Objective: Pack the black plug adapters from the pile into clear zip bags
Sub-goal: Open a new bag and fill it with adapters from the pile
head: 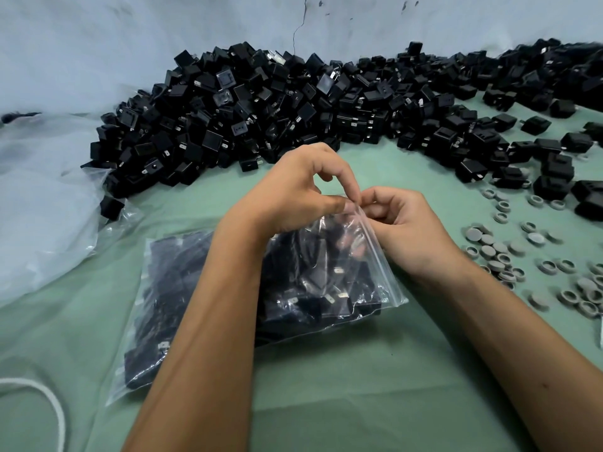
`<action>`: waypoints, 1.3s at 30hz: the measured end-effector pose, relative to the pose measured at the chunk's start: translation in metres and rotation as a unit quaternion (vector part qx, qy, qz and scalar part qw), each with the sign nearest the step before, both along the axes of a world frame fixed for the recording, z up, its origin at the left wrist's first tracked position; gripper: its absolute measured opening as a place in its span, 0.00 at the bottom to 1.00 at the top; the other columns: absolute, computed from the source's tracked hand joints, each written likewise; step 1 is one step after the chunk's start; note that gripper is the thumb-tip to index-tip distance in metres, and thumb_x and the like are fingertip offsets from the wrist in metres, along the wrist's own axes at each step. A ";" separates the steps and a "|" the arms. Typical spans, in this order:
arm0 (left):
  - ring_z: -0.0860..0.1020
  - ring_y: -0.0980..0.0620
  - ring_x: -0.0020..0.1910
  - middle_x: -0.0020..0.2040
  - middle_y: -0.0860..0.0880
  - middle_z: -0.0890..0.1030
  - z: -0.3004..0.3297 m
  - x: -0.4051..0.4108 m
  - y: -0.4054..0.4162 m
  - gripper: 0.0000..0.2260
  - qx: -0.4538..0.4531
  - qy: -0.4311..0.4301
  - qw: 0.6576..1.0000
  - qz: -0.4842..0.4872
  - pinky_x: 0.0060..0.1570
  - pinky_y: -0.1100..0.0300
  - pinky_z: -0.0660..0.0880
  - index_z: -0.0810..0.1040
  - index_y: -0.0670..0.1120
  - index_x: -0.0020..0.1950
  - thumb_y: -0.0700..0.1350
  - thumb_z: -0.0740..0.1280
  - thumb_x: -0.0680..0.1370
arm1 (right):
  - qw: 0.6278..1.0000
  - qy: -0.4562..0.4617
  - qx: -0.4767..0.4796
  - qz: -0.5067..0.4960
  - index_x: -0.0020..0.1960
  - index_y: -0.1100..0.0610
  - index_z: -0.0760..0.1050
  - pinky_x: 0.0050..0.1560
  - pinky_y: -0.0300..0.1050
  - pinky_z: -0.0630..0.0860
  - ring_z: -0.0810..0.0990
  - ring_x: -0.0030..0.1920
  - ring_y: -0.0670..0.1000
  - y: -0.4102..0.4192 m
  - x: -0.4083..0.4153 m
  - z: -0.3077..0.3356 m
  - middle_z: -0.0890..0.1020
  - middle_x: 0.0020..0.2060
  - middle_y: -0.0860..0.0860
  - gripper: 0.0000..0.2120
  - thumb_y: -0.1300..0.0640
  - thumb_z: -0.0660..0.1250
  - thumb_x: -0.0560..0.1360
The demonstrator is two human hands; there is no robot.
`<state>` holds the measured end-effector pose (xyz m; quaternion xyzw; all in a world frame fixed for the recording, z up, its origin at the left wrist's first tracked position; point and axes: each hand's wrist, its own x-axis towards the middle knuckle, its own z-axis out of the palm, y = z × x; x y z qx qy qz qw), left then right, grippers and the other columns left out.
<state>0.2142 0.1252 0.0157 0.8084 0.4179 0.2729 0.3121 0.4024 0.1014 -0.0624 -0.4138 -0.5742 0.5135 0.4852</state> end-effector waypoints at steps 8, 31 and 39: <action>0.78 0.46 0.56 0.54 0.45 0.79 -0.002 0.000 0.002 0.07 0.007 -0.005 1.000 -0.002 0.48 0.49 0.78 0.87 0.50 0.44 0.39 0.80 0.72 | 0.999 0.030 0.011 0.024 0.53 0.61 0.81 0.40 0.50 0.85 0.89 0.43 0.61 -0.002 -0.002 0.000 0.88 0.44 0.61 0.12 0.68 0.78 0.72; 0.78 0.46 0.56 0.54 0.45 0.80 -0.002 0.002 0.003 0.06 0.010 -0.001 1.000 -0.006 0.47 0.50 0.79 0.87 0.49 0.45 0.39 0.79 0.73 | 0.997 -0.022 0.005 0.080 0.55 0.60 0.84 0.23 0.41 0.74 0.79 0.23 0.51 -0.009 -0.002 0.013 0.83 0.29 0.59 0.11 0.54 0.72 0.77; 0.78 0.46 0.56 0.54 0.46 0.80 -0.002 0.001 0.002 0.05 0.016 0.003 1.000 -0.005 0.47 0.50 0.78 0.87 0.49 0.45 0.39 0.79 0.73 | 0.992 -0.028 0.005 0.121 0.57 0.60 0.84 0.22 0.39 0.70 0.79 0.23 0.51 -0.008 0.002 0.012 0.85 0.38 0.66 0.11 0.54 0.72 0.78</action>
